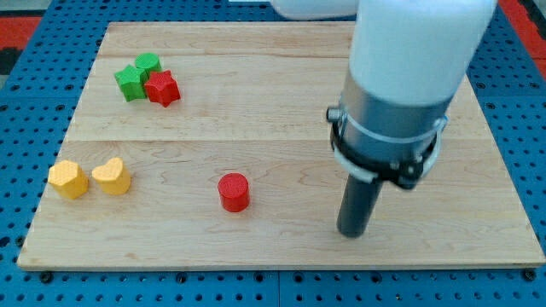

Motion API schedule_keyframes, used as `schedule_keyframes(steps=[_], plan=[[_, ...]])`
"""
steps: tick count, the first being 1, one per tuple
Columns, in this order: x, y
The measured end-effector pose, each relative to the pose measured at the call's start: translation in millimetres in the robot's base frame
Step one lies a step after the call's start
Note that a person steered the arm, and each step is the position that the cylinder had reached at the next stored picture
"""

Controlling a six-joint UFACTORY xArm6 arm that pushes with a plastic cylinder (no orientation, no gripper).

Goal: Move red circle towards up

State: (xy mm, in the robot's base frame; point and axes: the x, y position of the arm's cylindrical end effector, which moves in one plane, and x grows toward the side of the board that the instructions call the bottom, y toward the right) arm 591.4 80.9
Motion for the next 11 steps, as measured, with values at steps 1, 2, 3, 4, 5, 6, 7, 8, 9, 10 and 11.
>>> schedule_keyframes(steps=[1,2,3,4,5,6,7,8,9,10,11], plan=[[27,-28],[8,-57],[-45,-65],[-40,-70],[-31,-91],[-34,-149],[-37,-176],[-41,-171],[-39,-135],[-69,-132],[-110,-136]])
